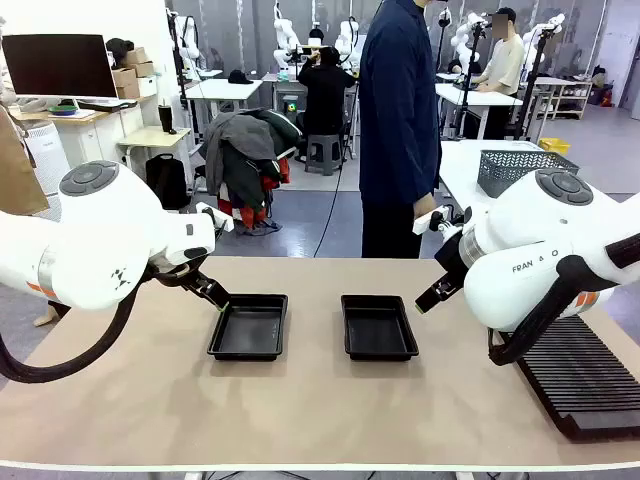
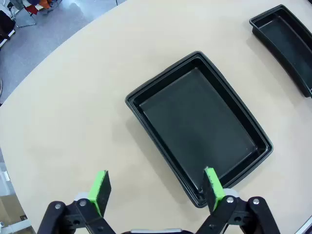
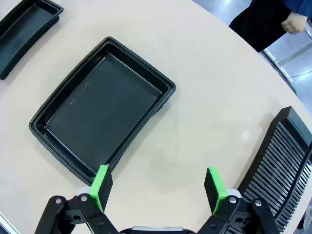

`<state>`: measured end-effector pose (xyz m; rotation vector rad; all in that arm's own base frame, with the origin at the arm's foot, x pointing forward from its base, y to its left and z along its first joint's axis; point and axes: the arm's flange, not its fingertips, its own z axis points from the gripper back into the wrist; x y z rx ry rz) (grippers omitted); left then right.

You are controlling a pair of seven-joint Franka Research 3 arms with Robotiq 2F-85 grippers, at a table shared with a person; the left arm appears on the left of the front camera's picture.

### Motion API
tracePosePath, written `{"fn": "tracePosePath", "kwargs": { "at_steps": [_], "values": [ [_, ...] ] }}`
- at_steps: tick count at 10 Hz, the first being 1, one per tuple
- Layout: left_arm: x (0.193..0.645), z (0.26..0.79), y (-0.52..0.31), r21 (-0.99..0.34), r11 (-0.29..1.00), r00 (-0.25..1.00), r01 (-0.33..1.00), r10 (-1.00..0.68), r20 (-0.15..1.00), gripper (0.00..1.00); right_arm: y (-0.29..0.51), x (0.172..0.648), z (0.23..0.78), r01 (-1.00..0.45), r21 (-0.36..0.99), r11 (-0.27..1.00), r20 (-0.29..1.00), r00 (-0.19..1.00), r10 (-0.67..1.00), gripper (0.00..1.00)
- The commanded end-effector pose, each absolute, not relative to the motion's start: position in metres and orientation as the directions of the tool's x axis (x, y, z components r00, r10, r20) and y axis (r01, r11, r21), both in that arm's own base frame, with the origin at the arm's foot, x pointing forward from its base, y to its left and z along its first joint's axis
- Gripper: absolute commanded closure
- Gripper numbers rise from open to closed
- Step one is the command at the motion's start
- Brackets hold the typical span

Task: Inspect and transfer BCBs to ESD trays.
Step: Pick up the Blank PCB from the PCB Rack and place it in the left ESD tray.

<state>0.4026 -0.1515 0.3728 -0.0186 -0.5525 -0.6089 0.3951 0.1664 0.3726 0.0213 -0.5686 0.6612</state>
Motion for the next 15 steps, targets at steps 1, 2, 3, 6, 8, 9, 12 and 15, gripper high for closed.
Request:
{"fn": "tracePosePath", "kwargs": {
  "at_steps": [1, 2, 3, 6, 8, 9, 12, 15],
  "values": [
    [0.403, 0.373, -0.151, 0.142, 0.825, 0.681, 0.547, -0.538, 0.498, 0.0, 0.166, 0.395, 0.373, -0.586, -0.158, 0.795, 0.506, 0.643, 0.575, 0.0],
    [0.403, 0.373, -0.151, 0.142, 0.825, 0.681, 0.547, -0.538, 0.498, 0.0, 0.166, 0.395, 0.373, -0.586, -0.158, 0.795, 0.506, 0.643, 0.575, 0.0],
    [0.403, 0.373, -0.151, 0.142, 0.825, 0.681, 0.547, -0.538, 0.498, 0.0, 0.166, 0.395, 0.373, -0.586, -0.158, 0.795, 0.506, 0.643, 0.575, 0.0],
    [0.403, 0.373, -0.151, 0.142, 0.825, 0.681, 0.547, -0.538, 0.498, 0.0, 0.166, 0.395, 0.373, -0.586, -0.158, 0.795, 0.506, 0.643, 0.575, 0.0],
    [0.403, 0.373, -0.151, 0.142, 0.825, 0.681, 0.547, -0.538, 0.498, 0.0, 0.166, 0.395, 0.373, -0.586, -0.158, 0.795, 0.506, 0.643, 0.575, 0.0],
    [0.403, 0.373, -0.151, 0.142, 0.825, 0.681, 0.547, -0.538, 0.498, 0.0, 0.166, 0.395, 0.373, -0.586, -0.158, 0.795, 0.506, 0.643, 0.575, 0.0],
    [0.404, 0.387, -0.157, 0.11, 0.856, 0.722, 0.505, -0.488, 0.491, 0.0, 0.167, 0.395, 0.373, -0.586, -0.158, 0.794, 0.506, 0.643, 0.575, 0.0],
    [0.396, 0.452, -0.154, -0.009, 0.916, 0.799, 0.401, -0.345, 0.494, 0.0, 0.134, 0.383, 0.451, -0.582, 0.02, 0.813, 0.484, 0.717, 0.502, 0.0]
  ]
}}
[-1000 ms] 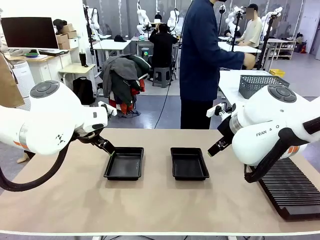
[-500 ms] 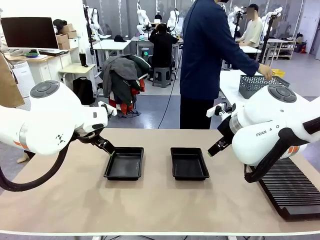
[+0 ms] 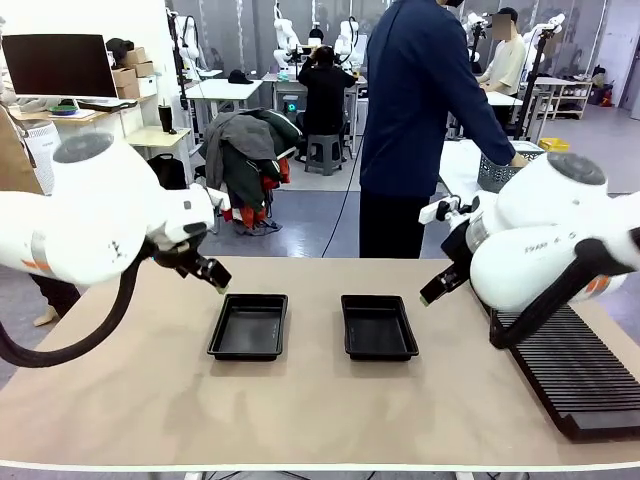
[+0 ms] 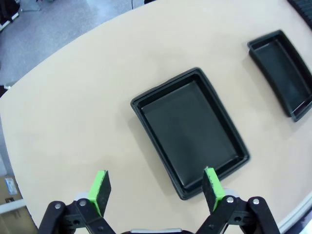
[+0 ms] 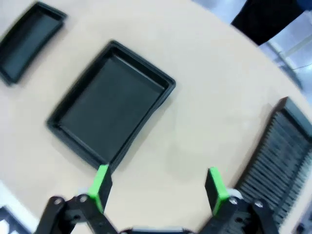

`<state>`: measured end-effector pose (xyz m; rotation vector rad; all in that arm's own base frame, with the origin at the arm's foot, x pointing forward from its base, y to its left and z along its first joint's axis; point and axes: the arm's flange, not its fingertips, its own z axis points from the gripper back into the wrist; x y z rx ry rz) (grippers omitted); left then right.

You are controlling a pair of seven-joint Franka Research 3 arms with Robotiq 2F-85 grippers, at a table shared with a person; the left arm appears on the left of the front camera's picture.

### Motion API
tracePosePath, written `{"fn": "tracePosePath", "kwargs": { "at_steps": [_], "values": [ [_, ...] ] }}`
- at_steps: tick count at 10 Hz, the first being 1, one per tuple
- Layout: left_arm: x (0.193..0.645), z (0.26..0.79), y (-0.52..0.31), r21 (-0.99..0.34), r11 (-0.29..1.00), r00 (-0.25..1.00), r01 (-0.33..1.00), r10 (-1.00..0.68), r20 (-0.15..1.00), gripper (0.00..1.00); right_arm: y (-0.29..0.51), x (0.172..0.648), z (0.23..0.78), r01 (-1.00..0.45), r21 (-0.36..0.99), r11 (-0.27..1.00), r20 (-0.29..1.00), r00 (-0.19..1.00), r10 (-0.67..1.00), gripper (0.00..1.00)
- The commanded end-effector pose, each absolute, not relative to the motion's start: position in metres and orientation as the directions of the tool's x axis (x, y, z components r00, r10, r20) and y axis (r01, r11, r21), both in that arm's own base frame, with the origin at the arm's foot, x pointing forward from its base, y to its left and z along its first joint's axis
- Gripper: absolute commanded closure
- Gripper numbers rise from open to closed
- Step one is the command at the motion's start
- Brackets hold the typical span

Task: Inspect and transfer BCBs to ESD trays.
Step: Pick up the Blank PCB from the PCB Rack and place it in the left ESD tray.

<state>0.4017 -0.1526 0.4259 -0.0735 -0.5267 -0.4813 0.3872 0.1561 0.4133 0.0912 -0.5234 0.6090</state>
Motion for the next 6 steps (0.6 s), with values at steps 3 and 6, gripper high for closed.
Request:
{"fn": "tracePosePath", "kwargs": {
  "at_steps": [3, 6],
  "values": [
    [0.384, 0.51, -0.14, -0.119, 0.925, 0.847, 0.361, -0.272, 0.456, 0.0, 0.113, 0.373, 0.523, -0.55, 0.1, 0.829, 0.398, 0.786, 0.473, 0.0],
    [0.375, 0.572, -0.12, -0.27, 0.897, 0.886, 0.349, -0.222, 0.407, 0.0, 0.068, 0.363, 0.602, -0.492, 0.259, 0.831, 0.39, 0.841, 0.376, 0.0]
  ]
}}
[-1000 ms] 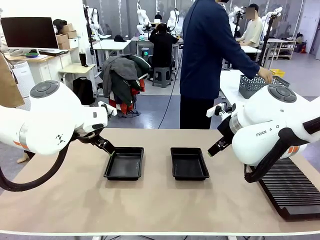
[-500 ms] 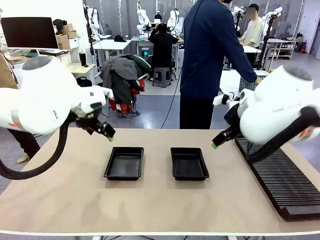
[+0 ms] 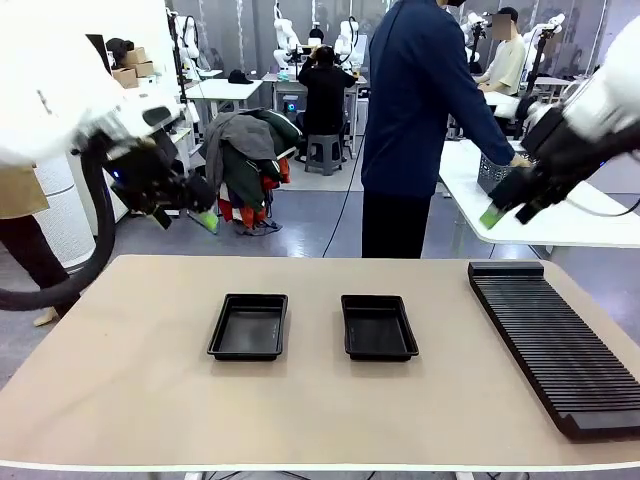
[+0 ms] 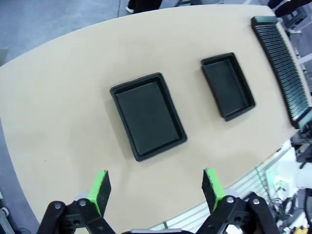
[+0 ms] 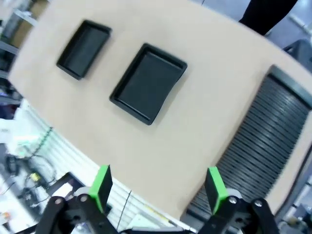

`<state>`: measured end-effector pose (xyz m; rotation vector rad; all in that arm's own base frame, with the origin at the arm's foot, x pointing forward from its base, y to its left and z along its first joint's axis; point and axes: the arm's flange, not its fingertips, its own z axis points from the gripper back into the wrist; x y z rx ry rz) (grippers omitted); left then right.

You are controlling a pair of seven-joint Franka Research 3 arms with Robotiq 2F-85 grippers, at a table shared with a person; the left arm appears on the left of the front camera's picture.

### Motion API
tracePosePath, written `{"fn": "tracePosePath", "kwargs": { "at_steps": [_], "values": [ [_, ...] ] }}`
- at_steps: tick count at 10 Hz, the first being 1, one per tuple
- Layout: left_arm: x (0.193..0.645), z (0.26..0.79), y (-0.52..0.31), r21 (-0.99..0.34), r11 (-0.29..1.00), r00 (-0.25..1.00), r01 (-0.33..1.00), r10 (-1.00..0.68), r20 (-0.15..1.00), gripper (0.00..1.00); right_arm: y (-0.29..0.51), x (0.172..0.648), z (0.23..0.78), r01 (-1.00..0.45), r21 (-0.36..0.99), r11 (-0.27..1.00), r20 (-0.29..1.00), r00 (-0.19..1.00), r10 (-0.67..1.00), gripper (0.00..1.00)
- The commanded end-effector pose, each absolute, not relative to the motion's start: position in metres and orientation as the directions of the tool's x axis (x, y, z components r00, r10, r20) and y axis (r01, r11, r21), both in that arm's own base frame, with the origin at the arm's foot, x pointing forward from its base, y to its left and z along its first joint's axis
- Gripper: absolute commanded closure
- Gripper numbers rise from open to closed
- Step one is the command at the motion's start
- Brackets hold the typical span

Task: Inspect and transfer BCBs to ESD trays.
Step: Pick up the Blank PCB from the PCB Rack and place it in the left ESD tray.

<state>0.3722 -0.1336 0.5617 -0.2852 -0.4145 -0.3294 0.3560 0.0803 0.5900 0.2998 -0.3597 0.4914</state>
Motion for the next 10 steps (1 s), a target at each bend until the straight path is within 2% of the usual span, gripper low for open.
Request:
{"fn": "tracePosePath", "kwargs": {
  "at_steps": [1, 4, 7, 9, 10],
  "values": [
    [0.373, 0.593, -0.11, -0.311, 0.896, 0.903, 0.317, -0.185, 0.387, 0.0, 0.049, 0.362, 0.622, -0.458, 0.316, 0.831, 0.384, 0.863, 0.329, 0.0],
    [0.356, 0.645, -0.081, -0.401, 0.88, 0.938, 0.256, -0.127, 0.322, 0.0, -0.003, 0.359, 0.668, -0.378, 0.454, 0.807, 0.326, 0.913, 0.245, 0.0],
    [0.352, 0.677, -0.055, -0.473, 0.856, 0.949, 0.209, -0.061, 0.309, 0.0, -0.047, 0.363, 0.691, -0.241, 0.553, 0.797, 0.225, 0.965, 0.136, 0.0],
    [0.351, 0.685, -0.046, -0.538, 0.827, 0.948, 0.166, 0.017, 0.318, 0.0, -0.067, 0.368, 0.692, -0.136, 0.559, 0.818, 0.132, 0.989, 0.074, 0.0],
    [0.349, 0.688, -0.044, -0.558, 0.813, 0.954, 0.168, 0.009, 0.3, 0.0, -0.076, 0.368, 0.694, -0.116, 0.564, 0.818, 0.125, 0.991, 0.054, 0.0]
  ]
}}
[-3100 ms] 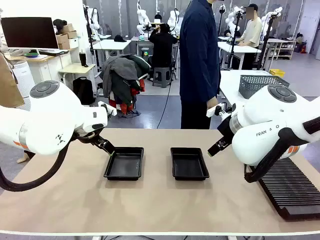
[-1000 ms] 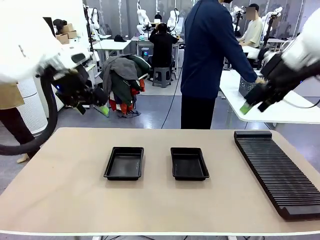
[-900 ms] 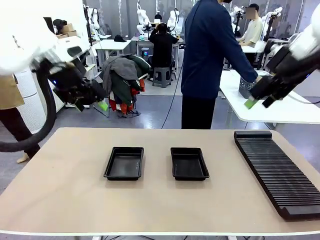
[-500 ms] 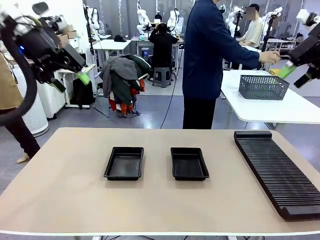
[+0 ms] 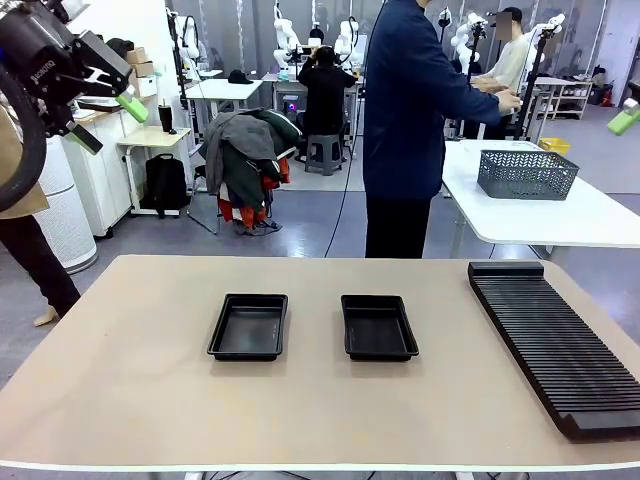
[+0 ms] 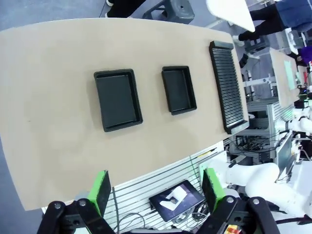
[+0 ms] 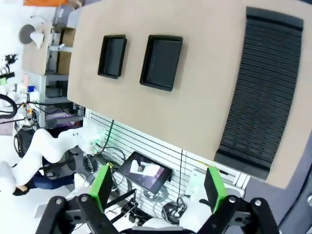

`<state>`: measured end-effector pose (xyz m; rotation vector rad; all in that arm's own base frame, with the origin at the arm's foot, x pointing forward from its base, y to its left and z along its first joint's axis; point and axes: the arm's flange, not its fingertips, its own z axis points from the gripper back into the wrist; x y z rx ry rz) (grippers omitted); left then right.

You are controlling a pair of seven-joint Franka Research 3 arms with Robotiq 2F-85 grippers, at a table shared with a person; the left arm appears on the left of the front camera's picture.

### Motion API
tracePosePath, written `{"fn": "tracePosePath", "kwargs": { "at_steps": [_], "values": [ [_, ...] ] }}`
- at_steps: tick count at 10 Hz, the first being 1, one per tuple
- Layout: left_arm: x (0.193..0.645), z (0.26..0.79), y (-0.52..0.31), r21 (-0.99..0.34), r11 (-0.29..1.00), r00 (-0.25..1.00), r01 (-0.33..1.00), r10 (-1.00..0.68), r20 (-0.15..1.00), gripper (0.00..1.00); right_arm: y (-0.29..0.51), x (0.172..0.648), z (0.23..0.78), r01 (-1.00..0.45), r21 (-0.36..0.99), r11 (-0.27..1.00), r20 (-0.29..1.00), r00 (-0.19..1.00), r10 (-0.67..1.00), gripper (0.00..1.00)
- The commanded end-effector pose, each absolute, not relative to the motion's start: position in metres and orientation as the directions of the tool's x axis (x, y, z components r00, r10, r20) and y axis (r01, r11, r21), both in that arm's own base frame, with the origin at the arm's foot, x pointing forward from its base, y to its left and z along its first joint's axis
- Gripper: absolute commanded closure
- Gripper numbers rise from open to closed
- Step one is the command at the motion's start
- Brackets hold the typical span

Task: Inspect and transfer BCBs to ESD trays.
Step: Pick up the Blank PCB from the PCB Rack and place it in the left ESD tray.

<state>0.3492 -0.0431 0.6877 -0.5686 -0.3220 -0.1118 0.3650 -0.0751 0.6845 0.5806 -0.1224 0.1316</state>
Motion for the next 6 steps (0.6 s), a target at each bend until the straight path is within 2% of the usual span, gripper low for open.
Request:
{"fn": "tracePosePath", "kwargs": {
  "at_steps": [1, 6],
  "values": [
    [0.345, 0.692, -0.041, -0.565, 0.812, 0.961, 0.148, 0.018, 0.277, 0.0, -0.082, 0.366, 0.694, -0.102, 0.583, 0.806, 0.132, 0.991, 0.03, 0.0],
    [0.326, 0.702, -0.038, -0.561, 0.816, 0.963, 0.14, 0.021, 0.27, 0.0, -0.112, 0.367, 0.685, -0.072, 0.673, 0.736, 0.155, 0.987, -0.046, 0.0]
  ]
}}
